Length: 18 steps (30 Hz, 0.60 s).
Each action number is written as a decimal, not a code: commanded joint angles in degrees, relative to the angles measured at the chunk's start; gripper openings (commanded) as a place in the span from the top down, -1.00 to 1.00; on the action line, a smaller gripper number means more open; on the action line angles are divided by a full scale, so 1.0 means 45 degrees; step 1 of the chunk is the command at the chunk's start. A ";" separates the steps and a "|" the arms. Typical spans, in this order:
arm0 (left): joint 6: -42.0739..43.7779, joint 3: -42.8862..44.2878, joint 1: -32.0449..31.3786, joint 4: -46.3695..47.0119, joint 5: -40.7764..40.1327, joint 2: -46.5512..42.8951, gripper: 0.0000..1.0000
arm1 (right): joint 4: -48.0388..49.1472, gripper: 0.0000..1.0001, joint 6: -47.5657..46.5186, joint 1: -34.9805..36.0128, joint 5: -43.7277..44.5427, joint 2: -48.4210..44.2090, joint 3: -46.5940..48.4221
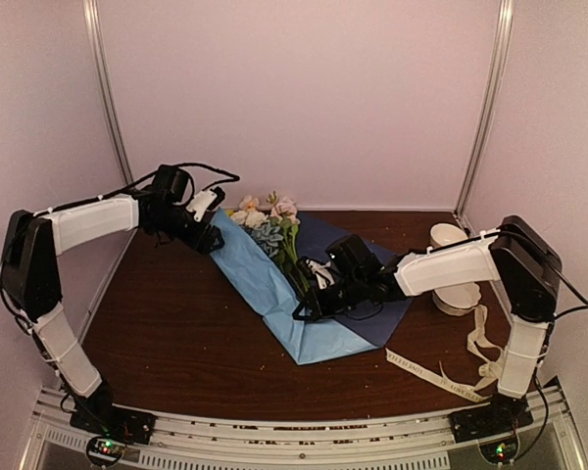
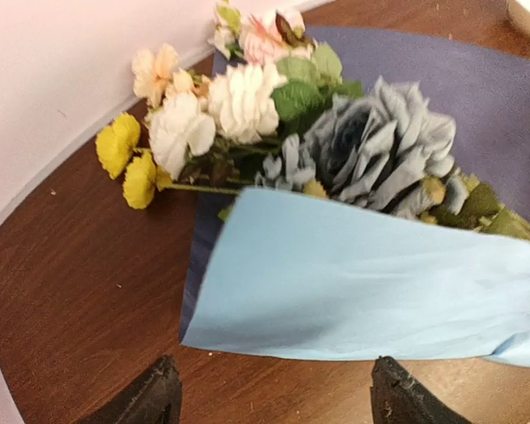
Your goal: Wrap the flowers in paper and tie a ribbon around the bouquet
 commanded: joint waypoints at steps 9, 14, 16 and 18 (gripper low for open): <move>0.2909 -0.0723 0.1151 0.1842 0.0497 0.1290 -0.55 | -0.0650 1.00 -0.0655 -0.0071 -0.0731 -0.0987 -0.0543; 0.3208 0.0433 0.1199 0.0804 0.1678 0.2297 -0.60 | -0.0945 1.00 -0.0962 -0.0089 -0.0904 -0.1052 -0.0667; 0.3258 0.0704 0.1213 0.0555 0.1833 0.2511 -0.60 | -0.0966 1.00 -0.1053 -0.0083 -0.0942 -0.1157 -0.0775; 0.3782 0.0909 0.1182 0.0124 0.2837 0.2626 -0.53 | -0.0890 1.00 -0.1050 -0.0116 -0.0915 -0.1331 -0.0969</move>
